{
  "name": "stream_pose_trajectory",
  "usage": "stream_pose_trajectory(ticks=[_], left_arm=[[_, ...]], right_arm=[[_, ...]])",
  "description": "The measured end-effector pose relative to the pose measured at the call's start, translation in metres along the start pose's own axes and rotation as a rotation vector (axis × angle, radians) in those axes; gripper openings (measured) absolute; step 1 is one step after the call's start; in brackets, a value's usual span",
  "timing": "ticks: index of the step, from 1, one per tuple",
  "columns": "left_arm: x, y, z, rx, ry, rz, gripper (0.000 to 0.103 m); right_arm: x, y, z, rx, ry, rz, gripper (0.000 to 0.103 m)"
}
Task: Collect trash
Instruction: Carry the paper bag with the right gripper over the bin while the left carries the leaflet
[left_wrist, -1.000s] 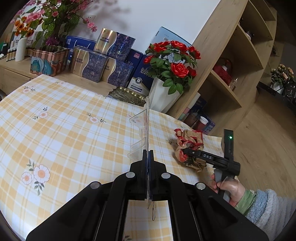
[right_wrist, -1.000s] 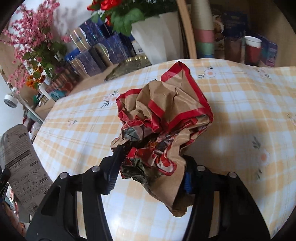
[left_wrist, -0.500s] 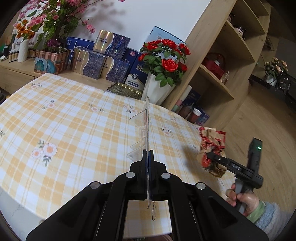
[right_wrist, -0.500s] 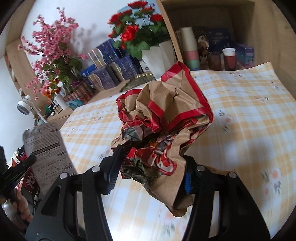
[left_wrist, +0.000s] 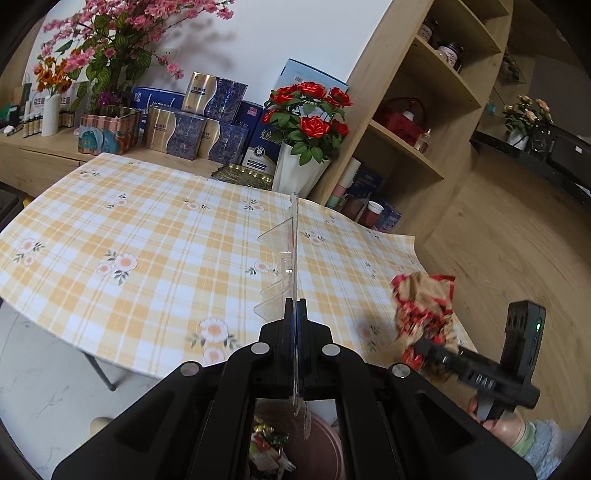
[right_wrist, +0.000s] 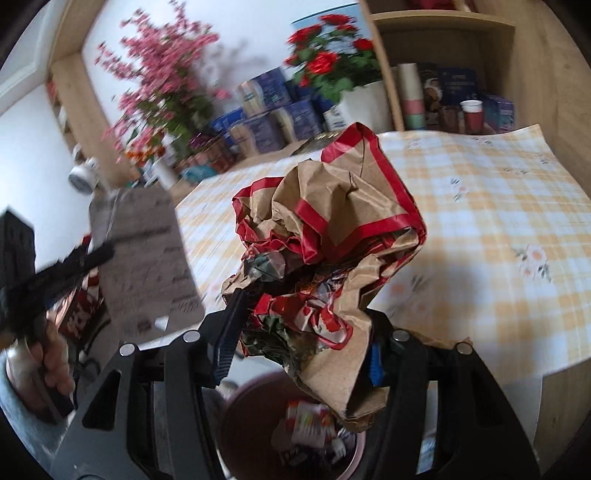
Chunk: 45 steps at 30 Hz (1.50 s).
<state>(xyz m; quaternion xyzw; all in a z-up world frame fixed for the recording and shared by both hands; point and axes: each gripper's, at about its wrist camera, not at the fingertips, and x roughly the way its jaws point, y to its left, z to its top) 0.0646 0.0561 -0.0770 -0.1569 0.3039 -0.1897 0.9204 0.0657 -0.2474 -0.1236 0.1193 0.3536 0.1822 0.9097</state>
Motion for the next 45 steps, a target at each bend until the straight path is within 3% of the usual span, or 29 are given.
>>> stream_pose_trajectory(ticks=[11,15,19,22,24,26,30,34,38,40,41,43,45], left_arm=[[-0.034,0.002,-0.033,-0.018,0.02,0.017,0.001],[-0.036,0.007,-0.042,-0.044,0.031,0.021,0.001],[-0.036,0.011,-0.049,-0.054,0.044,0.028,0.001],[-0.035,0.014,-0.052,-0.061,0.051,0.032,0.001],[-0.034,0.015,-0.054,-0.064,0.056,0.035,0.001],[-0.032,0.015,-0.056,-0.064,0.062,0.037,0.001],[-0.028,0.012,-0.062,-0.037,0.08,0.042,0.001],[-0.023,0.009,-0.069,-0.025,0.101,0.041,0.001],[-0.021,0.009,-0.07,-0.028,0.103,0.041,0.001],[-0.021,0.009,-0.07,-0.03,0.101,0.043,0.001],[-0.021,0.009,-0.07,-0.031,0.1,0.042,0.001],[-0.022,0.009,-0.07,-0.028,0.097,0.044,0.001],[-0.022,0.009,-0.071,-0.026,0.103,0.042,0.001]], right_arm=[[0.018,0.036,-0.084,-0.018,0.212,0.08,0.056],[0.042,0.045,-0.113,-0.023,0.336,0.092,0.056],[0.062,0.043,-0.124,0.002,0.412,0.103,0.057],[0.073,0.038,-0.127,0.04,0.437,0.11,0.06],[0.078,0.029,-0.128,0.073,0.444,0.12,0.076],[0.08,0.024,-0.128,0.104,0.435,0.111,0.085],[0.073,0.011,-0.124,0.147,0.393,0.117,0.093],[0.069,0.006,-0.124,0.179,0.376,0.14,0.094],[0.078,0.008,-0.128,0.197,0.434,0.217,0.095],[0.089,0.011,-0.134,0.174,0.482,0.146,0.096],[0.091,0.009,-0.134,0.198,0.499,0.155,0.096],[0.09,0.007,-0.134,0.252,0.487,0.243,0.095],[0.09,0.01,-0.131,0.2,0.477,0.191,0.096]])
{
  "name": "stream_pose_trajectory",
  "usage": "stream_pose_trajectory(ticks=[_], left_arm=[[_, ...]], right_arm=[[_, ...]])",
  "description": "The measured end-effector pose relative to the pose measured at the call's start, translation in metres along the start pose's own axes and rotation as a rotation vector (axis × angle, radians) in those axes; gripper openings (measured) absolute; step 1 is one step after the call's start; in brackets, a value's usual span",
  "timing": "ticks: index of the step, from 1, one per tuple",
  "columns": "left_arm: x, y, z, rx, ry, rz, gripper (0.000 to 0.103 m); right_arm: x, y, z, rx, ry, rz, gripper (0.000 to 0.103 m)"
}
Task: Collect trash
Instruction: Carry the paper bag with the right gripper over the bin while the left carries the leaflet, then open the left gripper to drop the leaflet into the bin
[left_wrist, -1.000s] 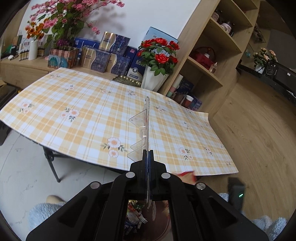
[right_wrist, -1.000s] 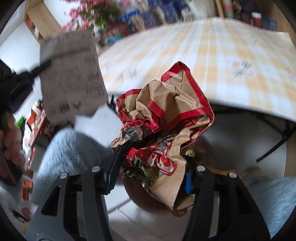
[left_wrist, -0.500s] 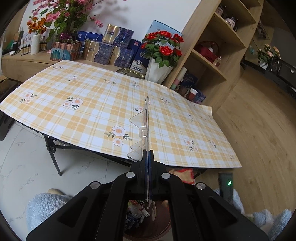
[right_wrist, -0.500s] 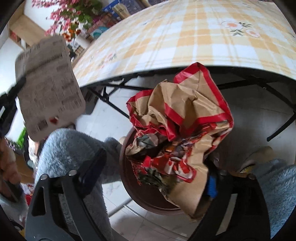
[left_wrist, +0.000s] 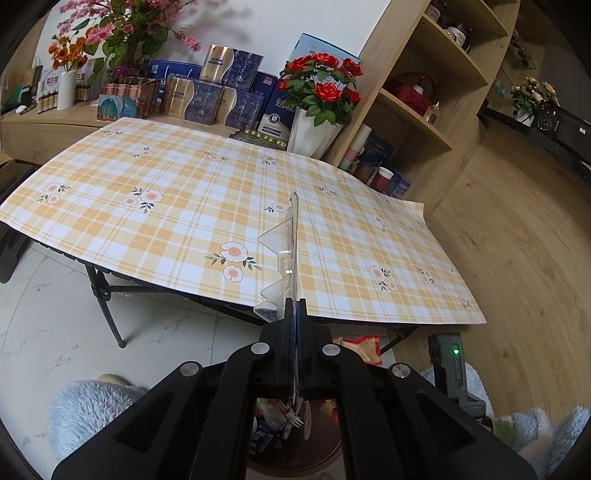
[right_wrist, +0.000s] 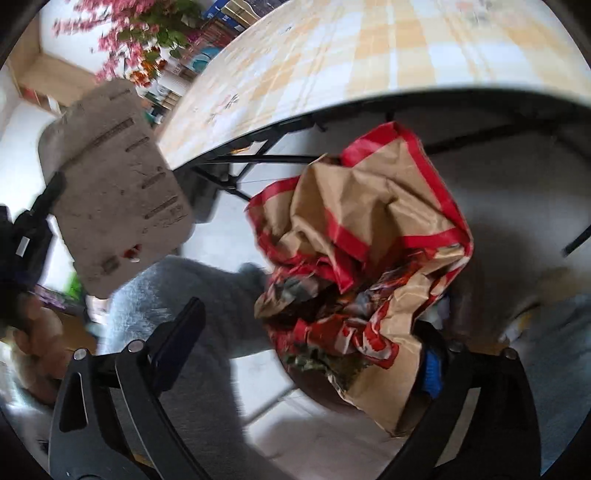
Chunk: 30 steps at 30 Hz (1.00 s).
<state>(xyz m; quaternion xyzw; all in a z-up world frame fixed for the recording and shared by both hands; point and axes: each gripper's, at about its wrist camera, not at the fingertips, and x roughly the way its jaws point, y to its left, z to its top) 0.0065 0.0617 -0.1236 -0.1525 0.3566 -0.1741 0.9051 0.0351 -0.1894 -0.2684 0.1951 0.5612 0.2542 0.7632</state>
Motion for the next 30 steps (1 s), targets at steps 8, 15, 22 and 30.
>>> stream_pose_trajectory(ticks=[8,15,22,30], left_arm=[[0.03,0.009,-0.025,-0.035,0.136,-0.02,0.001],[0.089,0.027,-0.065,-0.146,0.357,-0.057,0.001],[0.11,0.036,-0.069,-0.237,0.402,-0.107,0.036],[0.118,0.019,-0.05,-0.196,0.398,-0.179,0.06]], right_arm=[[0.003,-0.009,0.002,0.051,-0.007,0.033,0.095],[0.001,-0.024,0.005,0.108,-0.027,0.036,0.095],[0.011,-0.016,0.009,0.086,-0.015,0.009,0.095],[0.009,0.004,0.007,-0.068,-0.031,0.005,0.097]])
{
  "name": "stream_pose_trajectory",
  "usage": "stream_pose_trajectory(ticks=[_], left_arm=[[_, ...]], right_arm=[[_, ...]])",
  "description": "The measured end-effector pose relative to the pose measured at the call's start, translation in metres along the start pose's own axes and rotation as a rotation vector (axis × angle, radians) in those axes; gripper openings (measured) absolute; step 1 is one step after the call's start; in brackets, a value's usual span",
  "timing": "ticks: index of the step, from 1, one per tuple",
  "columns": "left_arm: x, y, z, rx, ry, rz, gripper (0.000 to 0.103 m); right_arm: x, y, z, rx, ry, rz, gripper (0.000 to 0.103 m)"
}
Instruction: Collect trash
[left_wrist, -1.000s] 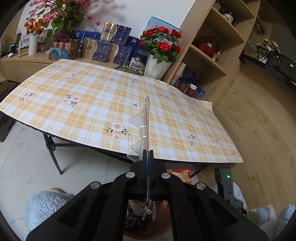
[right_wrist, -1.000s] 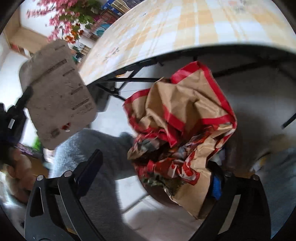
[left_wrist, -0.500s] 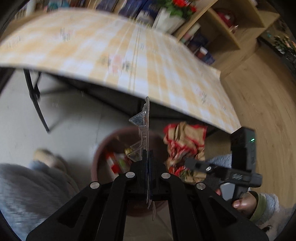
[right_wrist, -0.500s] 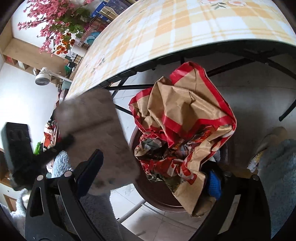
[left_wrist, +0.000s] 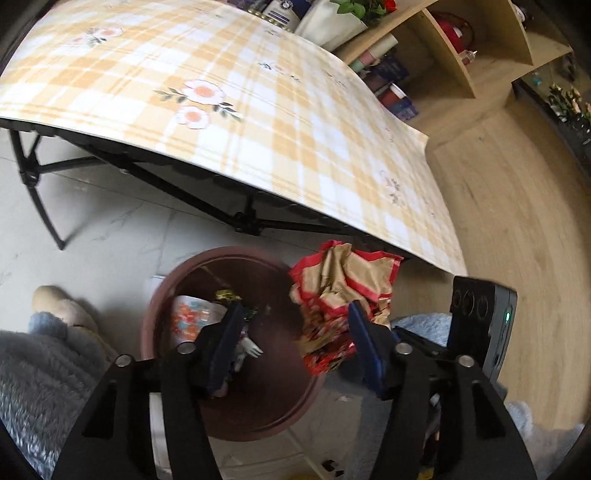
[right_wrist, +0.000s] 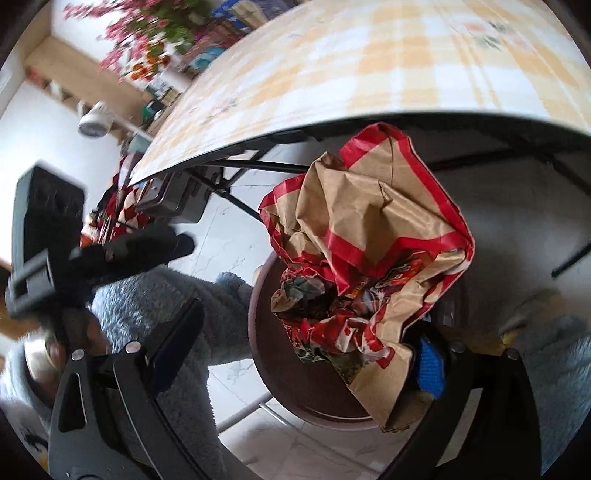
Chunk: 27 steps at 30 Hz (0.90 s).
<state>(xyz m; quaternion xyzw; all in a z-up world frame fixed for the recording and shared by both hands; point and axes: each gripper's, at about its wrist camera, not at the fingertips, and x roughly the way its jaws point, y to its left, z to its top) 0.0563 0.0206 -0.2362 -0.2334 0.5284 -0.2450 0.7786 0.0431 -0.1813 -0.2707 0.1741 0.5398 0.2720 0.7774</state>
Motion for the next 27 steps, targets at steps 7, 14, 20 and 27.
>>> stream_pose_trajectory(ticks=[7,14,20,27], left_arm=[[0.032,0.007,0.01,-0.063,0.078,-0.115,0.059],[0.058,0.022,0.015,-0.112,0.106,-0.127,0.043],[0.064,0.015,0.014,-0.018,0.103,-0.03,0.006],[0.07,0.025,0.011,-0.012,0.114,0.07,0.006]], right_arm=[[-0.002,0.0,-0.008,-0.038,0.011,-0.011,0.097],[-0.002,0.004,-0.009,-0.055,0.018,-0.005,0.097],[-0.001,-0.001,-0.009,-0.038,0.028,-0.034,0.097],[-0.003,-0.012,-0.007,-0.006,0.022,-0.084,0.097]])
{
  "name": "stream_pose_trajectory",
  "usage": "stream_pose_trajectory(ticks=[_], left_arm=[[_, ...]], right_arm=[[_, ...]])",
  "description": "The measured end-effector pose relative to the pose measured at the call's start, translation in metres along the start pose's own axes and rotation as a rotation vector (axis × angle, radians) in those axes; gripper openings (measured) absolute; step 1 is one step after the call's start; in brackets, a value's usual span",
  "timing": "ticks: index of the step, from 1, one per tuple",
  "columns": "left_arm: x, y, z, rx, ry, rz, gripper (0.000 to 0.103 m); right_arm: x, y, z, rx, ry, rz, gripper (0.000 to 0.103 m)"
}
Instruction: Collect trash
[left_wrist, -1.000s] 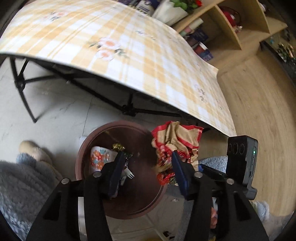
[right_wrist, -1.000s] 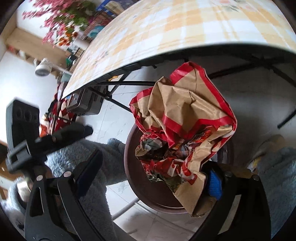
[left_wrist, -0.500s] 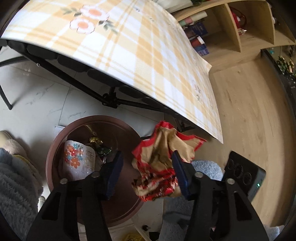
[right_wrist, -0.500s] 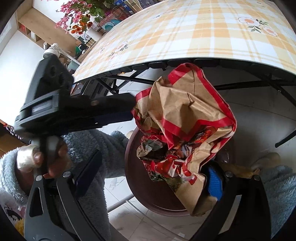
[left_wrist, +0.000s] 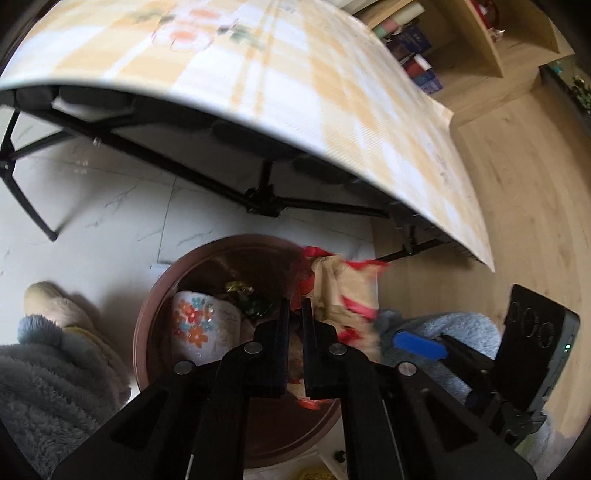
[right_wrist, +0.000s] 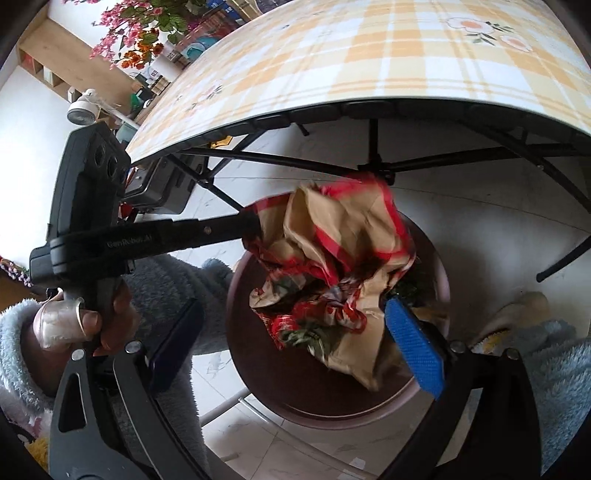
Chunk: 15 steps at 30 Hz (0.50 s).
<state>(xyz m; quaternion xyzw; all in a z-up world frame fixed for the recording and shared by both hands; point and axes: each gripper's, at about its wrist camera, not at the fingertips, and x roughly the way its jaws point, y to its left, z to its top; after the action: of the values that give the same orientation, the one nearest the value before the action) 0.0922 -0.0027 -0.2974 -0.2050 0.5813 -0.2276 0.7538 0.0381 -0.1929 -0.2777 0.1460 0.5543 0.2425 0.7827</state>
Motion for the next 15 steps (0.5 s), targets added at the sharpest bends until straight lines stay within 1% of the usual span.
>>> stream_pose_trajectory(ticks=[3,4,5,6,8,10,12,15], left_arm=[[0.01,0.005,-0.001,-0.005,0.026,0.012,0.007],[0.014,0.005,-0.001,-0.008,0.034,-0.001,0.008],[0.017,0.006,0.0,-0.022,0.046,-0.026,0.016],[0.02,0.007,0.001,-0.036,0.044,-0.036,0.032],[0.016,0.009,0.001,-0.039,0.01,-0.021,0.053],[0.008,0.008,0.003,-0.042,-0.036,-0.015,0.057],[0.0,0.007,0.003,-0.041,-0.075,-0.001,0.068],[-0.014,0.001,0.002,-0.022,-0.142,0.042,0.076]], right_arm=[[-0.004,-0.002,0.0,0.006,-0.011,-0.017,0.097],[-0.006,-0.004,0.0,0.014,-0.017,-0.02,0.097],[-0.007,-0.006,0.001,0.021,-0.02,-0.021,0.097],[-0.008,-0.008,0.001,0.026,-0.023,-0.02,0.097],[-0.011,-0.01,0.0,0.038,-0.031,-0.025,0.097],[-0.013,-0.012,0.0,0.041,-0.041,-0.033,0.097],[-0.015,-0.013,0.002,0.046,-0.056,-0.045,0.097],[-0.019,-0.014,0.003,0.056,-0.077,-0.07,0.097]])
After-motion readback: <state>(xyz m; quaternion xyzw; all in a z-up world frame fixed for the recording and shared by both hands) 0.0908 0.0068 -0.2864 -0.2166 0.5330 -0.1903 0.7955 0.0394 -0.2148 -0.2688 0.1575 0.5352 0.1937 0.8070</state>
